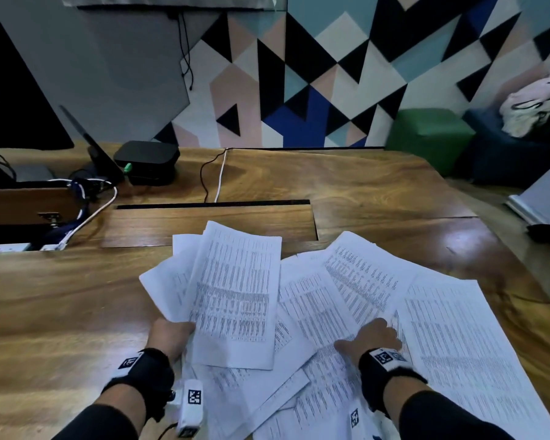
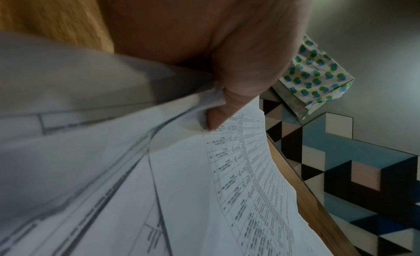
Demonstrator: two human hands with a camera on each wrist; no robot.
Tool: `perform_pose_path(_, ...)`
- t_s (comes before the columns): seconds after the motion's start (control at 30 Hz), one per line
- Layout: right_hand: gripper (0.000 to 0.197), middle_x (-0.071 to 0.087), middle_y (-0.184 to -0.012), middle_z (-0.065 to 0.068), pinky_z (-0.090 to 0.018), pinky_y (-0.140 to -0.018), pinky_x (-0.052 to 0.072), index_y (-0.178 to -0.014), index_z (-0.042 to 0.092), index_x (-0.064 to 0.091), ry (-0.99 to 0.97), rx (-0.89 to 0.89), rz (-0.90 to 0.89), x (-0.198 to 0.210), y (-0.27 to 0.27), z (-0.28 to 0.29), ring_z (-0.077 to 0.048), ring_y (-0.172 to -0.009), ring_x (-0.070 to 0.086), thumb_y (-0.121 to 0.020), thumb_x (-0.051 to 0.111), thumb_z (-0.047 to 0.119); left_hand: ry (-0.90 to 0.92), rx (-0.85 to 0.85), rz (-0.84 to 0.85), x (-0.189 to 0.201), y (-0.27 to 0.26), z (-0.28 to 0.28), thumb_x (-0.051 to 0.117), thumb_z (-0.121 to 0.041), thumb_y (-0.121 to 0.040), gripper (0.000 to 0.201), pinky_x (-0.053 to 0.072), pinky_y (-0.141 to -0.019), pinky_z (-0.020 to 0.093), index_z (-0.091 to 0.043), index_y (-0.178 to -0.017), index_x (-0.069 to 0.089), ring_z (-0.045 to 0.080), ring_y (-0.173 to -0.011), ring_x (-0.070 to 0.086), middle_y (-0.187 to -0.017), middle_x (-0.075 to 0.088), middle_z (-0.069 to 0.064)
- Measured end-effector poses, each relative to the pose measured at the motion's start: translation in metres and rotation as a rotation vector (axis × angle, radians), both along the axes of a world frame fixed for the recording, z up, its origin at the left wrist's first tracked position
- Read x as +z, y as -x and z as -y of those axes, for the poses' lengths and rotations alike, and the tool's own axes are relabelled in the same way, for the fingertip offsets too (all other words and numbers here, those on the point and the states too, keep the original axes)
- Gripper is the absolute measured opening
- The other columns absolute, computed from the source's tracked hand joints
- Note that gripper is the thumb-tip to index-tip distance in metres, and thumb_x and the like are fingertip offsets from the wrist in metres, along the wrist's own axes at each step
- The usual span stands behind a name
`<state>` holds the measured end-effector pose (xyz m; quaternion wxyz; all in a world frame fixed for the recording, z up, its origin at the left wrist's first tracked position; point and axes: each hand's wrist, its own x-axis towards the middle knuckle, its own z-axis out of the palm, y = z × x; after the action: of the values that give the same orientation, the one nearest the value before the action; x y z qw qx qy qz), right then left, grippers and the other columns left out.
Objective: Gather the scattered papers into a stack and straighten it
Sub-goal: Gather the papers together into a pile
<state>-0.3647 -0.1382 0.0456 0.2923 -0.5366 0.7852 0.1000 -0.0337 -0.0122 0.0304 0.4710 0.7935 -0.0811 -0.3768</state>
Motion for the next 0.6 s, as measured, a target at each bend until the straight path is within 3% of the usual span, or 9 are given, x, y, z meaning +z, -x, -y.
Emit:
perform_pose_path(0.1, 0.072, 0.052, -0.106, -0.013, -0.030, -0.062, 0.047, -0.116, 0.005, 0.036, -0.017, -0.069, 0.111, -0.001, -0.004, 0.001, -0.024, -0.080, 0.057, -0.069, 0.081, 0.036, -0.003, 0.012, 0.004, -0.003, 0.003, 0.000, 0.065, 0.011, -0.077, 0.029, 0.052, -0.089, 0.046, 0.010, -0.106, 0.066, 0.037, -0.098, 0.067, -0.103, 0.070, 0.022)
perform_pose_path(0.2, 0.024, 0.051, -0.064, -0.002, -0.020, -0.047, 0.038, -0.081, 0.008, 0.051, -0.002, 0.029, 0.177, -0.007, -0.004, -0.003, -0.015, -0.050, 0.048, -0.082, 0.069, 0.024, 0.006, 0.012, 0.003, -0.006, 0.005, -0.002, 0.065, 0.011, -0.077, 0.025, 0.052, -0.090, 0.048, 0.007, -0.102, 0.066, 0.038, -0.100, 0.067, -0.104, 0.070, 0.022)
perform_pose_path(0.23, 0.019, 0.052, -0.061, 0.000, -0.018, -0.047, 0.039, -0.075, 0.010, 0.052, 0.005, 0.047, 0.215, -0.009, -0.005, -0.005, -0.014, -0.049, 0.049, -0.084, 0.064, 0.020, 0.009, 0.009, -0.002, -0.007, 0.004, -0.002, 0.065, 0.011, -0.077, 0.025, 0.052, -0.090, 0.049, 0.008, -0.102, 0.066, 0.038, -0.100, 0.067, -0.106, 0.070, 0.022)
perform_pose_path(0.3, 0.009, 0.059, -0.069, -0.002, -0.020, -0.049, 0.043, -0.080, 0.011, 0.057, 0.045, 0.032, 0.333, -0.010, -0.004, -0.005, -0.015, -0.057, 0.056, -0.086, 0.058, 0.018, 0.019, 0.003, -0.039, -0.008, 0.002, -0.004, 0.066, 0.011, -0.077, 0.033, 0.051, -0.093, 0.051, 0.012, -0.110, 0.064, 0.039, -0.102, 0.066, -0.111, 0.070, 0.024)
perform_pose_path(0.4, 0.019, 0.065, -0.082, -0.009, -0.025, -0.059, 0.045, -0.092, 0.004, 0.065, 0.230, -0.120, 0.438, -0.001, 0.007, 0.004, -0.025, -0.069, 0.061, -0.088, 0.056, 0.020, 0.024, 0.002, -0.092, -0.006, -0.004, -0.008, 0.067, 0.009, -0.080, 0.039, 0.051, -0.094, 0.054, 0.011, -0.118, 0.061, 0.041, -0.102, 0.066, -0.112, 0.068, 0.026)
perform_pose_path(0.47, 0.022, 0.064, -0.083, -0.014, -0.024, -0.054, 0.038, -0.094, -0.002, 0.063, 0.275, -0.282, 0.426, 0.009, 0.019, 0.013, -0.024, -0.063, 0.055, -0.090, 0.055, 0.018, 0.018, -0.011, -0.117, -0.004, -0.008, -0.012, 0.066, 0.008, -0.082, 0.035, 0.051, -0.093, 0.053, 0.010, -0.116, 0.061, 0.042, -0.101, 0.066, -0.110, 0.068, 0.026)
perform_pose_path(0.53, 0.022, 0.057, -0.067, -0.012, -0.023, -0.049, 0.033, -0.076, -0.002, 0.056, 0.216, -0.357, 0.375, 0.009, 0.030, 0.022, -0.020, -0.051, 0.046, -0.090, 0.056, 0.015, 0.008, -0.025, -0.135, -0.004, -0.012, -0.016, 0.064, 0.009, -0.083, 0.031, 0.051, -0.092, 0.052, 0.009, -0.114, 0.061, 0.044, -0.102, 0.065, -0.108, 0.068, 0.026)
perform_pose_path(0.6, 0.032, 0.047, -0.057, -0.007, -0.026, -0.055, 0.038, -0.062, 0.002, 0.048, 0.116, -0.340, 0.297, 0.003, 0.035, 0.027, -0.021, -0.052, 0.046, -0.091, 0.057, 0.014, -0.005, -0.029, -0.126, -0.005, -0.014, -0.020, 0.063, 0.011, -0.082, 0.032, 0.051, -0.092, 0.054, 0.009, -0.114, 0.061, 0.044, -0.102, 0.065, -0.108, 0.068, 0.026)
